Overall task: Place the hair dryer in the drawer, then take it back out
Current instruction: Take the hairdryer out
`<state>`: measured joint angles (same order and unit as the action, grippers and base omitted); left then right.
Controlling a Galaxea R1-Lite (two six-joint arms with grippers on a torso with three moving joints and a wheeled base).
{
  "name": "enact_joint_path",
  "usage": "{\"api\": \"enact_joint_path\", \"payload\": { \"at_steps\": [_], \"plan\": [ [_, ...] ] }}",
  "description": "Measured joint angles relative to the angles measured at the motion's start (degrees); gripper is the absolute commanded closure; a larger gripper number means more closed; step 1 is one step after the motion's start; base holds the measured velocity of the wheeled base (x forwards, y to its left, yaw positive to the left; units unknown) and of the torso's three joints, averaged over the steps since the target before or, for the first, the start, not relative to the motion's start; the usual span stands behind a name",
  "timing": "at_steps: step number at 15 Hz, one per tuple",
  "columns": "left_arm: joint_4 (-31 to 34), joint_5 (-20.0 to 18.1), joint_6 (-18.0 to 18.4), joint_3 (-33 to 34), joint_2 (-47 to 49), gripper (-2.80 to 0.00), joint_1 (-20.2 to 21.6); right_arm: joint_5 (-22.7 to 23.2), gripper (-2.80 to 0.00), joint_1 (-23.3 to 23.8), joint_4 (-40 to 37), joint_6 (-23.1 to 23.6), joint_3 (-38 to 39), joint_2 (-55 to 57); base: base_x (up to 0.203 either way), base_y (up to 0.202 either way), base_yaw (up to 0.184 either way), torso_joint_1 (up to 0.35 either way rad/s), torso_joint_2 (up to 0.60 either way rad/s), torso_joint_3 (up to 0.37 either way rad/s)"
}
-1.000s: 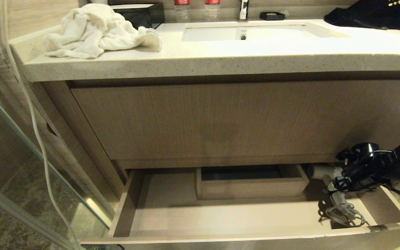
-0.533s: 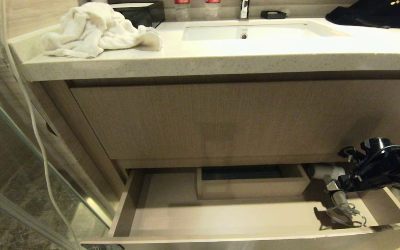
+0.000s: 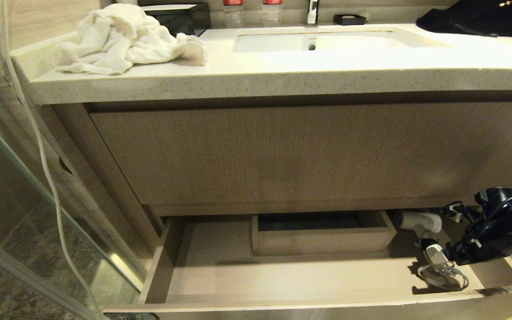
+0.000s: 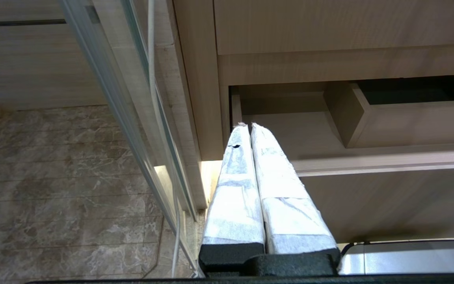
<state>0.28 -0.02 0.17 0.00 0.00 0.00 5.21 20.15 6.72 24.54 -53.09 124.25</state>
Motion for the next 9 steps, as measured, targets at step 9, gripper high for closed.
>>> {"api": "enact_joint_path", "payload": {
  "at_steps": [9],
  "plan": [
    [0.0, 0.0, 0.0, 0.0, 0.0, 0.00, 0.0, -1.7, -2.80, 2.2, 6.3, 1.3, -2.4, 6.7, 0.000, 0.000, 0.000, 0.000, 0.00, 0.000]
  ]
}}
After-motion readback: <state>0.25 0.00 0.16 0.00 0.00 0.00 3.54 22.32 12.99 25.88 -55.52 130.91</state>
